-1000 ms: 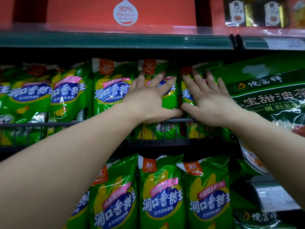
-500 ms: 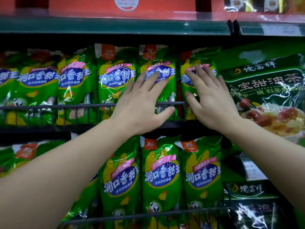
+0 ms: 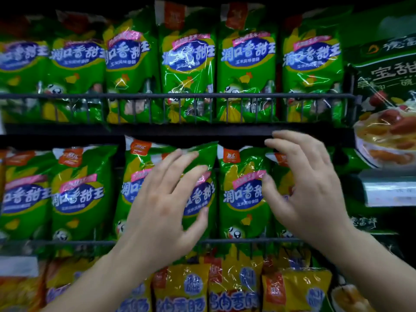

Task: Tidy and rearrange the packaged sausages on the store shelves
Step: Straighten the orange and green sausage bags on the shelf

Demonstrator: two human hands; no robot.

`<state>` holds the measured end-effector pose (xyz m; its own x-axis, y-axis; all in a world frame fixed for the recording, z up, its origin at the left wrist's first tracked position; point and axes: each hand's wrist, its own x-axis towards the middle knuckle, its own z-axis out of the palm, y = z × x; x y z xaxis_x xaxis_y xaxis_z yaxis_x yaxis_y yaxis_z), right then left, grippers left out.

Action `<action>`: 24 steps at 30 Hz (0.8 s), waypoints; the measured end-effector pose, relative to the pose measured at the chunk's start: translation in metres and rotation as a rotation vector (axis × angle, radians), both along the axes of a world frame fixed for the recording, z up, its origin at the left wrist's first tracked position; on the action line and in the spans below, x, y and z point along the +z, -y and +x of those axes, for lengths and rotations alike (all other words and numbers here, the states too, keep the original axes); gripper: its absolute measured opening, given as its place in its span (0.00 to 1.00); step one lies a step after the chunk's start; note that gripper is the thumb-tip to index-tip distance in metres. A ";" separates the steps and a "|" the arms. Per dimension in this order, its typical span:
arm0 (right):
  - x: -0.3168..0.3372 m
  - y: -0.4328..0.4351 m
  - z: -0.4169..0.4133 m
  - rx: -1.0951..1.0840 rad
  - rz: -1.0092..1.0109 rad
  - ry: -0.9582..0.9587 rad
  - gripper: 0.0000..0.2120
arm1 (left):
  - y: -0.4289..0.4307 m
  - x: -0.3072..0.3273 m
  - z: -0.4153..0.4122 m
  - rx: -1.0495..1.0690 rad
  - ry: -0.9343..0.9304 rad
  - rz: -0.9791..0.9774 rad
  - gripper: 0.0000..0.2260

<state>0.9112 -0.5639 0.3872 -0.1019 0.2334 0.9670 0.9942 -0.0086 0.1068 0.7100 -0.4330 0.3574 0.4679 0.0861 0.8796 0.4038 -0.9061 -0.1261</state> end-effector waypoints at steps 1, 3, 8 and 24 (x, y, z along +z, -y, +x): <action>-0.013 -0.005 -0.007 0.012 -0.042 -0.001 0.22 | -0.008 -0.011 -0.007 0.044 0.003 -0.035 0.27; -0.035 -0.017 -0.019 0.034 -0.131 0.003 0.22 | -0.023 -0.026 -0.022 0.119 0.005 -0.081 0.29; -0.061 -0.049 -0.044 0.089 -0.328 -0.018 0.26 | -0.051 -0.038 -0.048 0.175 0.008 -0.174 0.33; -0.076 -0.100 -0.106 -0.075 -0.316 -0.368 0.46 | -0.073 -0.032 -0.036 0.197 0.059 -0.344 0.44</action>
